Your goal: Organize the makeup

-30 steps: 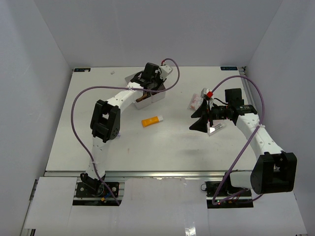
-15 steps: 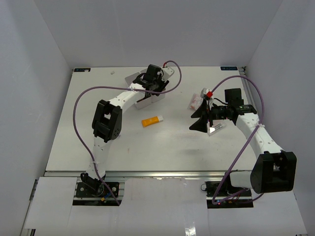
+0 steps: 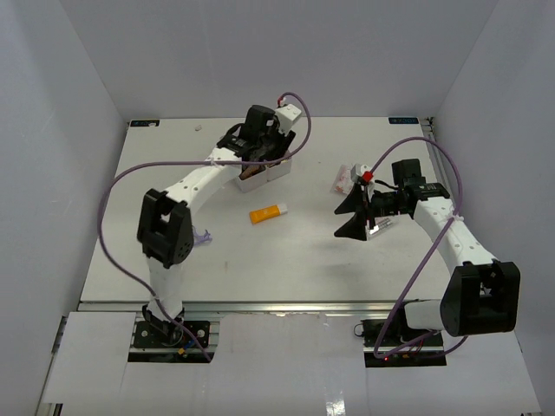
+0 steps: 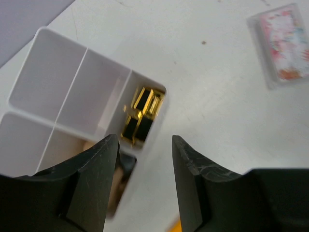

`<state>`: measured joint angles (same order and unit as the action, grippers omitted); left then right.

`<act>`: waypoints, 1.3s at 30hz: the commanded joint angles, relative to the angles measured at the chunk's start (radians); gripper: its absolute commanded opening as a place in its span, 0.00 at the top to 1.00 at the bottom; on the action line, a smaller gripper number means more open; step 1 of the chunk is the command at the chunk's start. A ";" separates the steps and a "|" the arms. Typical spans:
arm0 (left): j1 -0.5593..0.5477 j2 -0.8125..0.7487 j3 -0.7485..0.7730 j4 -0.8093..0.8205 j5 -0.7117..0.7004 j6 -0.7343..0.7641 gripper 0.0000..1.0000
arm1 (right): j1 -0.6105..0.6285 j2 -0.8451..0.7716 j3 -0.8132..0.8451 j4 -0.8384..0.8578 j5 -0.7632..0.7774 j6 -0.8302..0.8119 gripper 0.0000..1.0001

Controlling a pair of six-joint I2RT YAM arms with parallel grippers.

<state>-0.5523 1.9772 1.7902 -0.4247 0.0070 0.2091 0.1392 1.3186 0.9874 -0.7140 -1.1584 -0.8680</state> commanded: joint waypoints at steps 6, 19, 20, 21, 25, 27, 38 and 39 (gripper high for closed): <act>0.011 -0.701 -0.467 0.026 0.187 -0.250 0.15 | 0.315 0.036 0.071 -0.127 0.274 -0.268 0.16; 0.026 -1.339 -0.994 0.052 0.113 -0.469 0.02 | 0.537 0.461 0.516 -0.059 0.617 -0.342 0.09; 0.025 -1.366 -1.010 0.054 0.104 -0.471 0.02 | 0.541 0.501 0.560 -0.059 0.635 -0.346 0.09; 0.025 -1.390 -1.024 0.057 0.096 -0.472 0.02 | 0.545 0.542 0.606 -0.059 0.652 -0.348 0.09; 0.026 -1.443 -1.063 0.057 0.075 -0.468 0.02 | 0.553 0.718 0.770 -0.085 0.685 -0.310 0.09; 0.026 -1.461 -1.077 0.058 0.070 -0.474 0.02 | 0.552 0.771 0.842 -0.092 0.682 -0.280 0.09; 0.026 -1.504 -1.111 0.077 0.054 -0.487 0.02 | 0.554 0.942 0.936 -0.063 0.705 -0.197 0.10; 0.026 -1.502 -1.112 0.078 0.054 -0.487 0.02 | 0.554 0.948 0.934 -0.062 0.707 -0.194 0.10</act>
<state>-0.5320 0.4764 0.6862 -0.3650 0.0734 -0.2680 0.6888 2.2501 1.8737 -0.7692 -0.4580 -1.1009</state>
